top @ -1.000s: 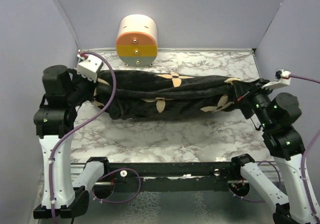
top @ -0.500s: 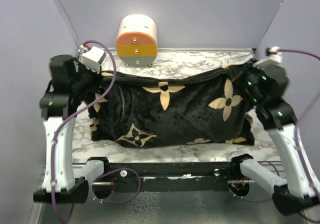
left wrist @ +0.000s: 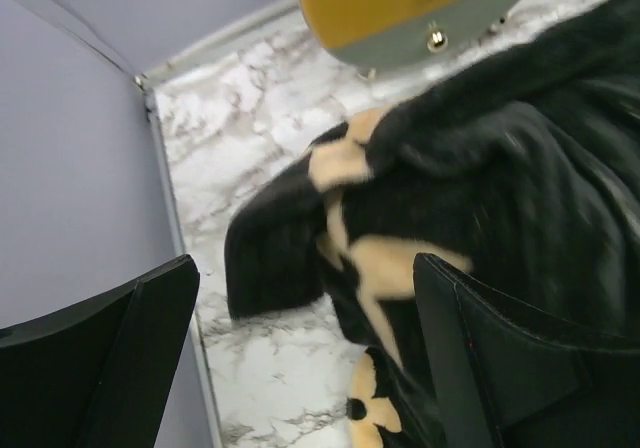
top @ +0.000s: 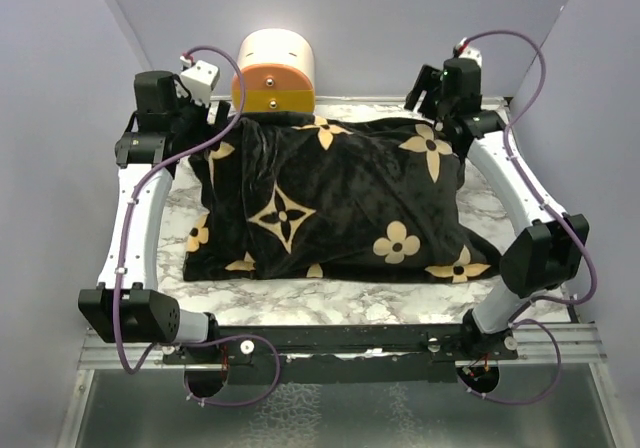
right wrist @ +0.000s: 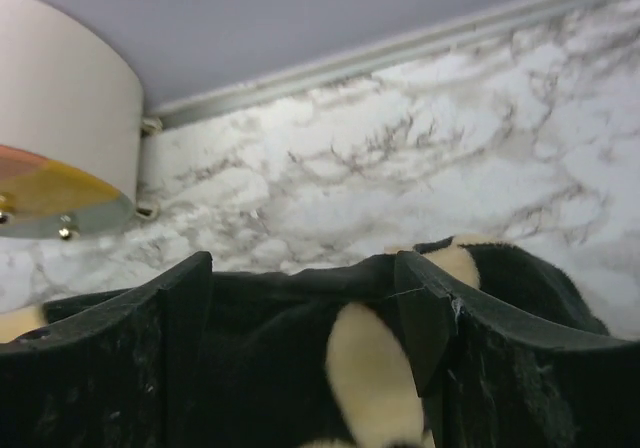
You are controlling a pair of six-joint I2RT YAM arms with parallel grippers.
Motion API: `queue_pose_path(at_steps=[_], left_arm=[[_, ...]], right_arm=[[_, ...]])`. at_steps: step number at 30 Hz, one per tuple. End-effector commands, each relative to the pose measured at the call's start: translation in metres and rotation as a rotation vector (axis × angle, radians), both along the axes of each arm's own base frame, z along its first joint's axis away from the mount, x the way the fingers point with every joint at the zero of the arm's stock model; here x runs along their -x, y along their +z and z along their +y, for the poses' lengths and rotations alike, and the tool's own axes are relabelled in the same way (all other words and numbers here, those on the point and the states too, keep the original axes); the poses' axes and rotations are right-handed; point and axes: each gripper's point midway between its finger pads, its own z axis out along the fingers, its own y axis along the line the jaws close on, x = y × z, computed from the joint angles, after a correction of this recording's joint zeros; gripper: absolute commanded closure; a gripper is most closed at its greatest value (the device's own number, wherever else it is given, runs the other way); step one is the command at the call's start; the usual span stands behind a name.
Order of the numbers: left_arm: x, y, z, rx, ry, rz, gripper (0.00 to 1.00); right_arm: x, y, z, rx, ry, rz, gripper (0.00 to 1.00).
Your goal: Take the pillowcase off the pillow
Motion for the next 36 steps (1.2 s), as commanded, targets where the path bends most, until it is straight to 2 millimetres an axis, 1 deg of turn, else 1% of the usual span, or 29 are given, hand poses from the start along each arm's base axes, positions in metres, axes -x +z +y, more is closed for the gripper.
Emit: queue_pose_path(at_steps=[1,3,5,7,8,9,10,12,14,15,18,20,21,22,24,27,29,32,33,36], left_arm=[[0.017,0.051,0.004,-0.066,-0.016,-0.111,0.08],[0.027,0.049,0.0,-0.063,-0.04,-0.103,0.07],[0.038,0.032,-0.006,-0.043,-0.074,-0.06,0.07],[0.046,0.01,-0.012,-0.013,-0.091,-0.018,0.07],[0.05,-0.003,-0.015,0.006,-0.097,0.008,0.07],[0.053,-0.018,-0.019,0.03,-0.106,0.037,0.07],[0.056,-0.034,-0.023,0.055,-0.112,0.068,0.07],[0.059,-0.055,-0.03,0.114,-0.109,0.109,0.07],[0.059,-0.069,-0.038,0.17,-0.112,0.135,0.07],[0.058,-0.073,-0.041,0.199,-0.111,0.14,0.07],[0.05,-0.077,-0.05,0.27,-0.106,0.136,0.07],[0.042,-0.076,-0.054,0.31,-0.102,0.127,0.07],[0.038,-0.078,-0.056,0.323,-0.098,0.125,0.08],[0.033,-0.08,-0.055,0.33,-0.087,0.122,0.08],[0.021,-0.09,-0.051,0.329,-0.048,0.124,0.1],[0.01,-0.113,-0.048,0.329,-0.012,0.164,0.14],[0.006,-0.129,-0.048,0.34,0.004,0.204,0.18],[0.005,-0.144,-0.048,0.37,0.022,0.246,0.32],[0.004,-0.146,-0.047,0.388,0.026,0.249,0.38],[0.006,-0.148,-0.036,0.464,0.061,0.251,0.61]], right_arm=[[0.0,0.084,-0.017,0.049,-0.06,-0.193,0.25],[0.007,0.093,-0.016,0.034,-0.048,-0.227,0.23],[0.015,0.095,-0.006,0.008,-0.005,-0.247,0.2],[0.024,0.091,0.012,0.0,0.052,-0.246,0.18],[0.03,0.086,0.027,0.005,0.093,-0.239,0.17],[0.037,0.081,0.048,0.016,0.146,-0.229,0.16],[0.044,0.075,0.064,0.028,0.186,-0.219,0.15],[0.059,0.062,0.097,0.048,0.265,-0.202,0.14],[0.074,0.048,0.131,0.068,0.345,-0.188,0.12],[0.08,0.041,0.146,0.073,0.381,-0.179,0.11],[0.095,0.021,0.189,0.096,0.493,-0.144,0.08],[0.099,0.01,0.213,0.117,0.548,-0.126,0.06],[0.1,-0.001,0.225,0.13,0.576,-0.102,0.06],[0.102,-0.008,0.236,0.14,0.6,-0.092,0.05],[0.105,-0.018,0.259,0.167,0.639,-0.08,0.04],[0.108,-0.031,0.29,0.212,0.68,-0.065,0.03],[0.111,-0.04,0.307,0.239,0.702,-0.056,0.02],[0.116,-0.049,0.33,0.25,0.733,-0.053,0.02],[0.117,-0.05,0.335,0.251,0.741,-0.056,0.02],[0.121,-0.056,0.353,0.26,0.77,-0.063,0.02]])
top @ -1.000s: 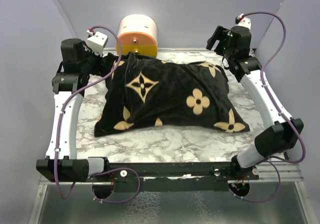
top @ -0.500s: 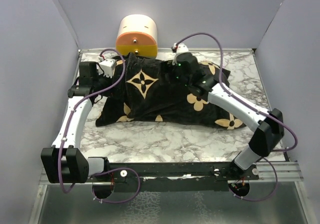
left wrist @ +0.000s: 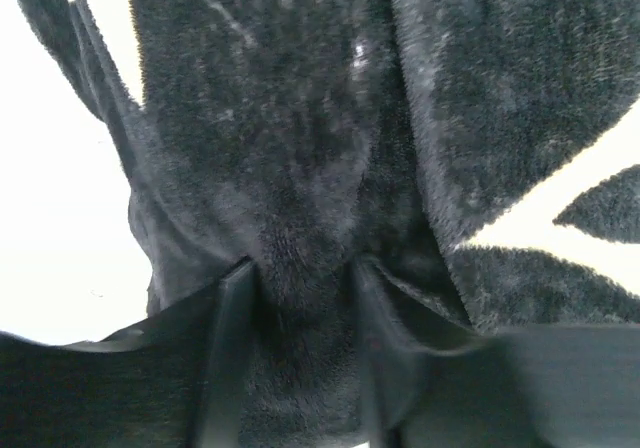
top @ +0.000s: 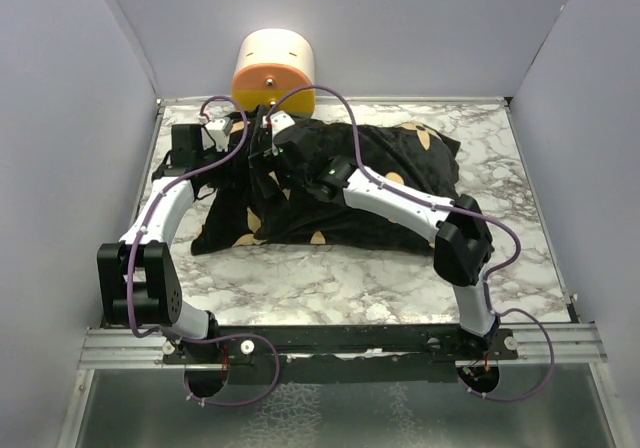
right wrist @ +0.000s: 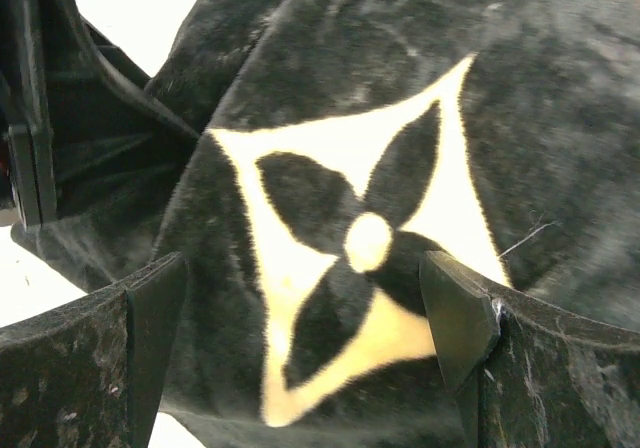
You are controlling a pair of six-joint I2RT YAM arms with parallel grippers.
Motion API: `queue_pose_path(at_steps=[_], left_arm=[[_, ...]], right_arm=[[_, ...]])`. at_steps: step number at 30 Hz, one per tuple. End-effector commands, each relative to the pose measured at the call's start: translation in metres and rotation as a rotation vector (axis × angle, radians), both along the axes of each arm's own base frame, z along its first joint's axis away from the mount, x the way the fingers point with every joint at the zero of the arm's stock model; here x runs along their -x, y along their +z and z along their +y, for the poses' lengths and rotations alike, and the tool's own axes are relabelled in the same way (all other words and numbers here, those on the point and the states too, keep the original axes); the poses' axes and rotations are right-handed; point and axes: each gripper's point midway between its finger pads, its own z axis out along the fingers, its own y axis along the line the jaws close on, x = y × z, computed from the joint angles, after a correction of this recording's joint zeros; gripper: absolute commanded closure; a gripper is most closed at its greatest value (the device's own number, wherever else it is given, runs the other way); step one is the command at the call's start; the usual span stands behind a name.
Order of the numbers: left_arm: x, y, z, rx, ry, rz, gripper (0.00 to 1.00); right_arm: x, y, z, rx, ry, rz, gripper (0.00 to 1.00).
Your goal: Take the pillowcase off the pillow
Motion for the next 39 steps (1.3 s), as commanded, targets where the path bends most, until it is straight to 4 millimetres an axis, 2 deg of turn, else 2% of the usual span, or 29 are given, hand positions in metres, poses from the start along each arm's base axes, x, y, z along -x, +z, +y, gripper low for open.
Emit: queue_pose_path(at_steps=[1,7,10,14,17,19,21,26,28,32,39], left_arm=[[-0.004,0.008,0.013,0.107,0.068,-0.029,0.68],[0.01,0.004,0.033,0.099,0.085,-0.006,0.91],[0.02,0.006,0.041,0.114,0.092,-0.002,0.95],[0.029,0.012,0.046,0.104,0.09,-0.02,1.0],[0.033,0.012,0.049,0.09,0.097,-0.025,1.0],[0.034,0.01,0.052,0.08,0.101,-0.025,1.0],[0.034,0.007,0.053,0.074,0.106,-0.021,1.0],[0.035,-0.002,0.058,0.05,0.117,-0.002,1.0],[0.035,-0.005,0.058,0.041,0.114,-0.004,1.0],[0.038,-0.007,0.06,0.028,0.118,-0.013,1.0],[0.044,-0.009,0.068,-0.032,0.128,-0.025,1.0]], right_arm=[[0.003,0.004,0.023,0.02,0.033,-0.039,0.02],[0.006,-0.009,0.056,0.048,0.079,-0.056,0.02],[0.003,-0.022,0.067,0.061,0.092,-0.043,0.02],[-0.001,-0.047,0.068,0.124,0.087,-0.028,0.05],[-0.004,-0.065,0.055,0.199,0.067,-0.032,0.11],[-0.007,-0.07,0.043,0.229,0.047,-0.032,0.18],[-0.01,-0.07,0.03,0.231,0.025,-0.025,0.29],[-0.019,-0.057,-0.001,0.189,-0.029,-0.016,0.67],[-0.021,-0.051,-0.011,0.175,-0.047,-0.014,0.75],[-0.019,-0.039,-0.025,0.152,-0.06,-0.024,0.81],[-0.018,-0.026,-0.049,0.11,-0.096,-0.014,0.83]])
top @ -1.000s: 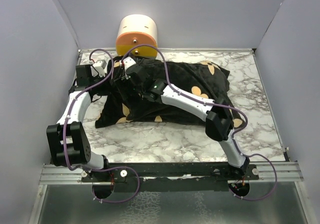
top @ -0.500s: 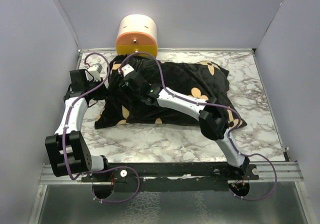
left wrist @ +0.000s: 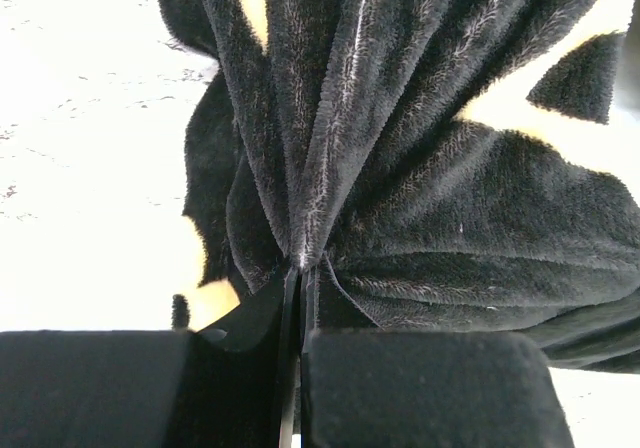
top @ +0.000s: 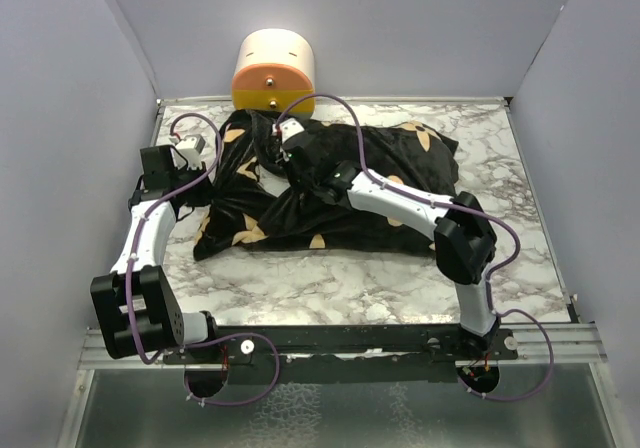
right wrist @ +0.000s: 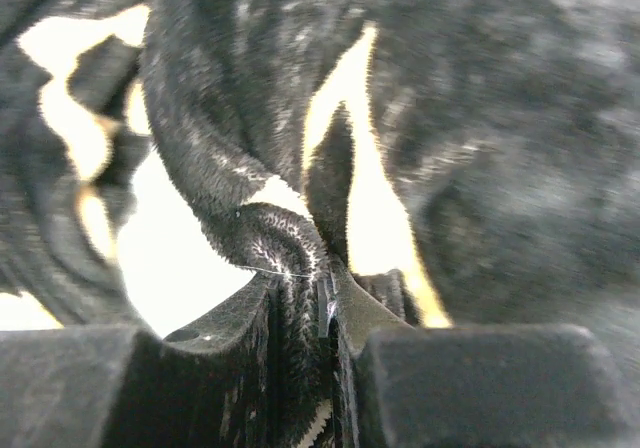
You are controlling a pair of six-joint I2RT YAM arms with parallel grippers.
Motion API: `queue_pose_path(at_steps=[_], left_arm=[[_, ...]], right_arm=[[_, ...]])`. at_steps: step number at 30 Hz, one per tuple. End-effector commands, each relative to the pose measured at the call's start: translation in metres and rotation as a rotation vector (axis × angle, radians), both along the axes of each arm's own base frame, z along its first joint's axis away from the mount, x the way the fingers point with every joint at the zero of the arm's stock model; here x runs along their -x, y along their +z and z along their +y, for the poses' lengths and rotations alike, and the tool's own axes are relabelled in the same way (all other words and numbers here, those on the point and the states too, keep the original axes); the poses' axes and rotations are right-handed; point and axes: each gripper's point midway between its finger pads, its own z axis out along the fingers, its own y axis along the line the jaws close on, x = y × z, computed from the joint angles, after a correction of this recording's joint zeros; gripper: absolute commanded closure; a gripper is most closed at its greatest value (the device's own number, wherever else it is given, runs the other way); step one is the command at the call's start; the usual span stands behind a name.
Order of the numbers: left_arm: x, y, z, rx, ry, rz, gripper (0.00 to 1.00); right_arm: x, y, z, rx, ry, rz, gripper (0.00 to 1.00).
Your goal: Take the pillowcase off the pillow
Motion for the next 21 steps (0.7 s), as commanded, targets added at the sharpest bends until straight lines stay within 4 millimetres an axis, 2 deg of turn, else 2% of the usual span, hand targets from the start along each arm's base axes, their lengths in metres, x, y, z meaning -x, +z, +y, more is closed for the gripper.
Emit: queue_pose_path(at_steps=[1,5,8,10,11,13,14,18,21], left_arm=[[0.005,0.001,0.023,-0.115,0.048,-0.022,1.0],[0.006,0.0,0.035,-0.183,0.074,-0.029,1.0],[0.006,0.002,0.045,-0.237,0.106,-0.04,1.0],[0.005,0.009,0.047,-0.248,0.109,-0.06,0.96],[0.004,0.015,0.044,-0.238,0.099,-0.077,0.85],[0.002,0.032,0.032,-0.188,0.06,-0.112,0.56],[0.001,0.042,0.023,-0.157,0.034,-0.128,0.47],[-0.005,0.078,-0.019,-0.086,-0.08,-0.183,0.3],[-0.01,0.087,-0.051,-0.081,-0.141,-0.198,0.23]], right_arm=[[-0.014,0.015,-0.04,0.008,-0.1,-0.012,0.83],[-0.017,0.016,-0.058,0.005,-0.129,-0.003,0.83],[-0.017,0.007,-0.072,-0.002,-0.143,0.021,0.83],[-0.013,-0.002,-0.071,-0.016,-0.126,0.042,0.83],[-0.009,-0.008,-0.067,-0.027,-0.108,0.063,0.83],[-0.002,-0.022,-0.058,-0.047,-0.079,0.119,0.83],[0.002,-0.028,-0.053,-0.061,-0.069,0.15,0.83],[0.013,-0.046,-0.036,-0.111,-0.02,0.243,0.83],[0.019,-0.05,-0.028,-0.149,-0.005,0.286,0.83]])
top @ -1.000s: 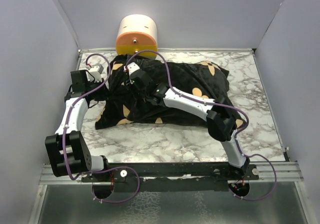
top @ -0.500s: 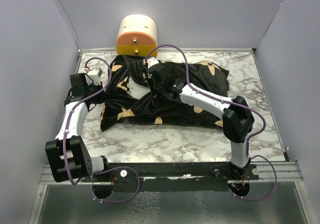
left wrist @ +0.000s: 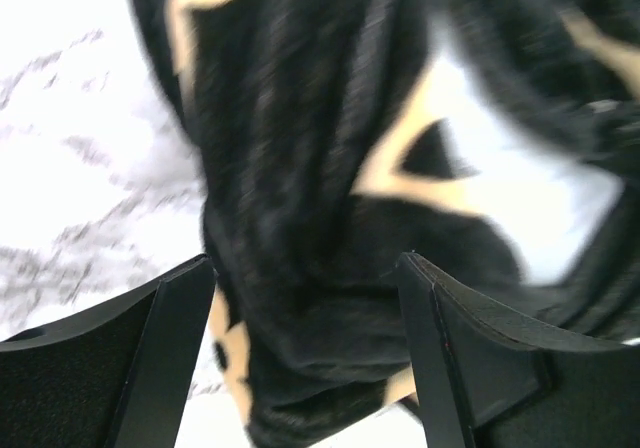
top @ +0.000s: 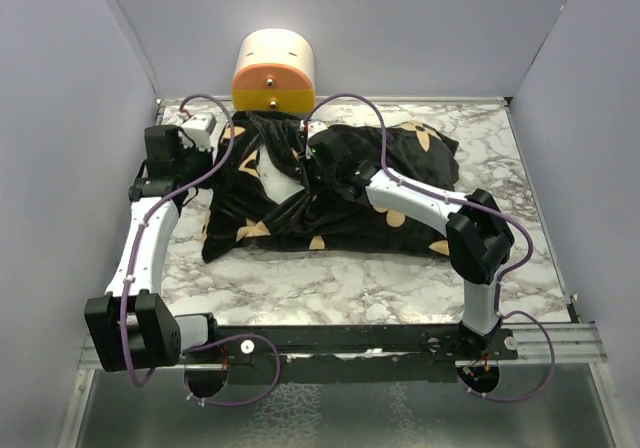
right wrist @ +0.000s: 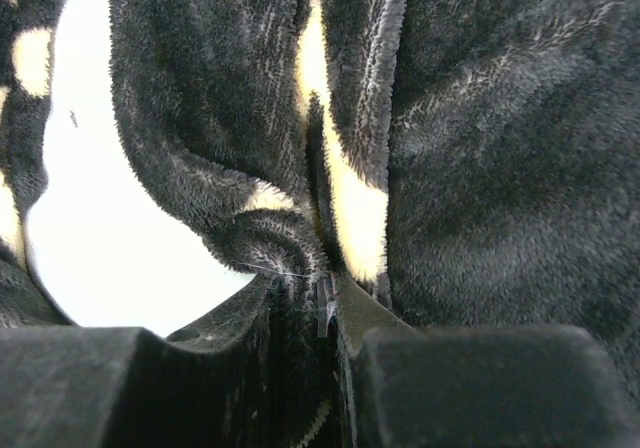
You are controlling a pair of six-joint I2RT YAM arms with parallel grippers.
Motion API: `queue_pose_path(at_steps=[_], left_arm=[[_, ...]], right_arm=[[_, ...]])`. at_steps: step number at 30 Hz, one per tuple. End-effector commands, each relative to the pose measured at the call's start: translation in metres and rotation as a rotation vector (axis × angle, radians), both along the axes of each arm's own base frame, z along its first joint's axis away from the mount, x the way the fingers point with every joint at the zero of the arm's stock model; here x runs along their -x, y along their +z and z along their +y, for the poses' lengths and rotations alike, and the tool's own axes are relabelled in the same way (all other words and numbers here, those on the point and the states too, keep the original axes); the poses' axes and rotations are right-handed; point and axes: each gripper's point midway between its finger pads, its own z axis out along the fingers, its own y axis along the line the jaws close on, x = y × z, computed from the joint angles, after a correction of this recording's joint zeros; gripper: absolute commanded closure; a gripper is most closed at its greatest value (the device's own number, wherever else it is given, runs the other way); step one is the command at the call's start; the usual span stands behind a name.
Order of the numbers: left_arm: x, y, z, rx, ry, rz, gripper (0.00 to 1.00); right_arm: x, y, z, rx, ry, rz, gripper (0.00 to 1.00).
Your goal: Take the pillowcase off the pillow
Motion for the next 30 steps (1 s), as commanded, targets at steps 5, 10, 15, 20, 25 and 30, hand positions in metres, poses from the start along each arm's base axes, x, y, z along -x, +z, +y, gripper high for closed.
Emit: queue_pose_path(at_steps=[5,10,15,20,25,30], left_arm=[[-0.017,0.014,-0.083,0.06,-0.159,0.005,0.17],[-0.043,-0.02,-0.079,-0.022,-0.085,0.05,0.17],[-0.058,-0.046,-0.028,-0.227,0.106,0.083,0.34],[-0.044,-0.04,0.014,-0.282,0.19,0.055,0.53],[-0.027,-0.036,0.049,-0.353,0.227,0.014,0.68],[-0.019,-0.058,0.066,-0.398,0.25,0.055,0.55]], right_arm=[[0.026,-0.029,0.016,-0.085,0.055,0.168,0.83],[0.029,-0.025,0.013,-0.09,0.052,0.167,0.83],[0.027,-0.016,0.007,-0.087,0.033,0.142,0.83],[0.022,0.0,0.004,-0.076,0.029,0.097,0.83],[0.015,0.017,0.006,-0.07,0.036,0.065,0.81],[0.009,0.03,0.008,-0.063,0.055,0.053,0.74]])
